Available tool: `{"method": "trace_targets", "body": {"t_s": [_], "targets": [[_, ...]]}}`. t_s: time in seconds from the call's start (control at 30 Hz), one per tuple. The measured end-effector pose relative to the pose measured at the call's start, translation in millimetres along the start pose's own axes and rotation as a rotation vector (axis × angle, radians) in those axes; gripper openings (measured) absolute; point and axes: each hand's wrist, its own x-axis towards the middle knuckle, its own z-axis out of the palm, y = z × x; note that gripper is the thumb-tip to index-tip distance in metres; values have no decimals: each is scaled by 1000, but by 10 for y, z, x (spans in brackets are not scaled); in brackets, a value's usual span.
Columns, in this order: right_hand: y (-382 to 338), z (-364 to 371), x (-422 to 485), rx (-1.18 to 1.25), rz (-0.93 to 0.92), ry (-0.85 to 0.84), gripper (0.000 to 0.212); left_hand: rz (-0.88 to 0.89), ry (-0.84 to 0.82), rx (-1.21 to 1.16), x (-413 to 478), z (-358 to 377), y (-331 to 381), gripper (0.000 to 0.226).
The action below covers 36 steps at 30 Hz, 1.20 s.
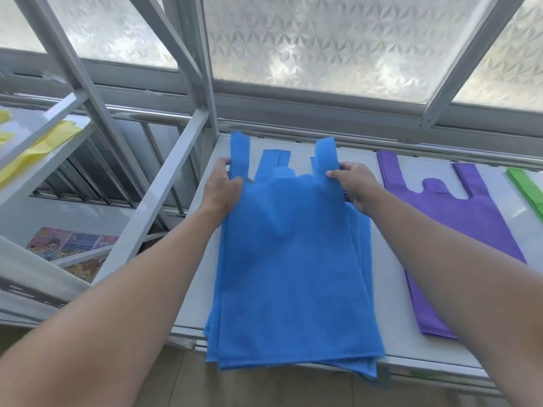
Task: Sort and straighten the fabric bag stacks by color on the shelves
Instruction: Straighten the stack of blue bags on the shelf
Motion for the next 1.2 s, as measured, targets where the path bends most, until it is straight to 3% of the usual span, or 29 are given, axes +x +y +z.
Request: {"method": "trace_targets", "body": {"t_s": [0.17,0.27,0.37,0.5,0.67,0.77,0.87,0.93,1.07,1.2], "targets": [[87,115,109,-246,17,75,19,-74,113,157,93,61,-196,46],[124,117,138,-364,-23,81,41,-50,116,248,125,53,-215,52],[118,140,118,-518,-50,144,31,-21,205,464,130,79,-232,63],[16,198,53,-689,-8,191,42,-178,220,612,149,108,-150,79],[-33,254,87,-642,83,205,42,-301,126,618,246,109,-51,38],[30,294,58,-634,-17,248,28,-206,93,683,199,174,-28,23],[97,282,-124,-424,-169,274,24,-57,105,720,93,198,-65,25],[144,235,-246,-298,-232,294,27,-40,124,631,16,175,-72,25],[216,76,-416,-122,-248,229,39,-6,-1,178,-56,108,21,29],[274,-151,-566,-146,-242,169,51,110,-180,12,-126,57,182,56]]}}
